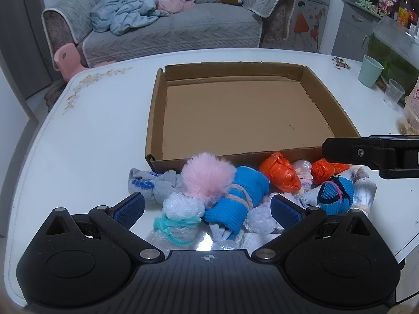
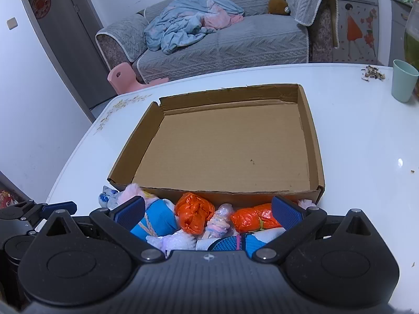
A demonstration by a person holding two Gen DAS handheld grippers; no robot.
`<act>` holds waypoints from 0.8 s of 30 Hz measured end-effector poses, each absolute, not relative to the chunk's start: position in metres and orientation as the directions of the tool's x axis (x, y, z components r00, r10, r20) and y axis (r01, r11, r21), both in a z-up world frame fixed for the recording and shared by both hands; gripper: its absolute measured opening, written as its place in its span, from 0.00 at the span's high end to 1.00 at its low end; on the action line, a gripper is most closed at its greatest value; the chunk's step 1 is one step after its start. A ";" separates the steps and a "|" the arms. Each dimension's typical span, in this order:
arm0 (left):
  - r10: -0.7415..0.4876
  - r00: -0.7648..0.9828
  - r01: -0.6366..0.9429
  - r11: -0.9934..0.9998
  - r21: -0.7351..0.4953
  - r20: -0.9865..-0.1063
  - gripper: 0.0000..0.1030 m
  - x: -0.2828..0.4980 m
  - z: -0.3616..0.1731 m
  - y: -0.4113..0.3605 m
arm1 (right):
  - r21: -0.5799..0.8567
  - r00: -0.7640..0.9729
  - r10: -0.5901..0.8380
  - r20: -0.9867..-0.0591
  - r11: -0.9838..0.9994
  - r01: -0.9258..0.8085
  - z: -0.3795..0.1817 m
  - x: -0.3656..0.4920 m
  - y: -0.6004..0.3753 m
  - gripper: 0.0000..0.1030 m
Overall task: Organize objects
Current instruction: 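Move both tools toward the pile of rolled bundles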
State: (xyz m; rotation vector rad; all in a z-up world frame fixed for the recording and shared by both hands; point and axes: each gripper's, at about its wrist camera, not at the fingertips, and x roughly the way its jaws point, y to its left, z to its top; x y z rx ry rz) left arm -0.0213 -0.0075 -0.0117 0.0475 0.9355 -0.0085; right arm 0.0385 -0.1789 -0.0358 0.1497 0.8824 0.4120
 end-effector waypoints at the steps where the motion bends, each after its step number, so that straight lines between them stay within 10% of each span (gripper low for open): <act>1: 0.013 0.593 0.028 0.999 0.037 -0.805 0.00 -0.021 -0.012 -0.008 | 0.294 0.562 0.409 -0.719 0.912 -0.287 -0.036 0.039 -0.179 0.00; 24: -0.003 0.607 0.047 0.998 0.033 -0.795 0.00 -0.081 -0.024 -0.009 | 0.285 0.570 0.403 -0.717 0.914 -0.288 -0.038 0.026 -0.208 0.00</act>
